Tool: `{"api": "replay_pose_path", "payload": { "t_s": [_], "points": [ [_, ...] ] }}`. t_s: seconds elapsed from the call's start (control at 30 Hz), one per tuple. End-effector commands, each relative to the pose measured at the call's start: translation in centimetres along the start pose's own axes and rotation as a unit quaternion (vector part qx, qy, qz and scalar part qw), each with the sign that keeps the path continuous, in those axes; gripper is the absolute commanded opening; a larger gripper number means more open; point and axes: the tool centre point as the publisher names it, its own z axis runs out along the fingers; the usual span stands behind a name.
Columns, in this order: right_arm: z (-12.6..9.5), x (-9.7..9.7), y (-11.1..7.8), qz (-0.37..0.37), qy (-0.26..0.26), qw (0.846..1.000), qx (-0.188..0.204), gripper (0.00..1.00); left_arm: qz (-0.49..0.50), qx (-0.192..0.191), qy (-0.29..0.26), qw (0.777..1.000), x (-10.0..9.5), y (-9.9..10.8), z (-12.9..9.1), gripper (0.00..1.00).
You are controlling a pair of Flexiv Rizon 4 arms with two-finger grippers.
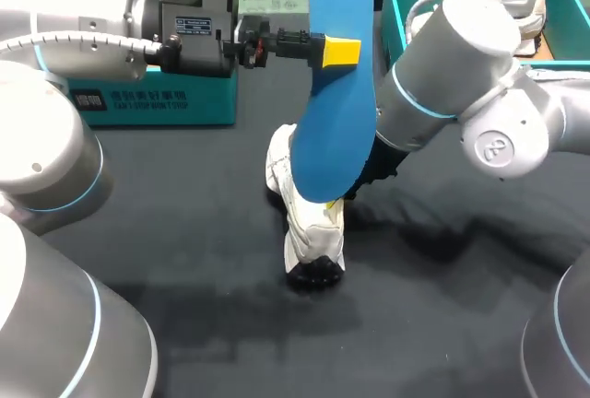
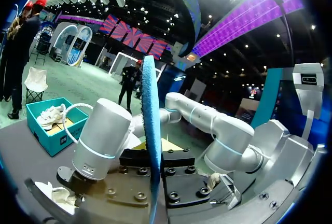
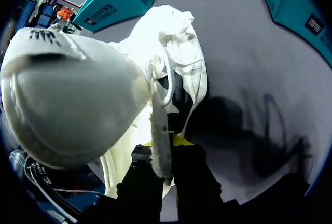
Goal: Take the shoe out of the shoebox, open the shoe tongue, remove and reinsert the insole, then place the shoe into the shoebox
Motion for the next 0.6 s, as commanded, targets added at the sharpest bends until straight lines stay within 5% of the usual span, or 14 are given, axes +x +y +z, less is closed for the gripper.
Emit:
{"api": "replay_pose_path", "payload": {
  "t_s": [0.03,0.6],
  "points": [
    [0.5,0.6,0.3,0.004,-0.011,1.0,0.001,0.0,0.0,0.0,0.0,1.0,0.0,0.0,0.1,0.0],
    [3.5,-0.4,0.1,0.032,-0.002,0.999,0.014,0.0,0.0,0.0,0.0,1.0,0.0,0.0,0.1,0.0]
  ]
}}
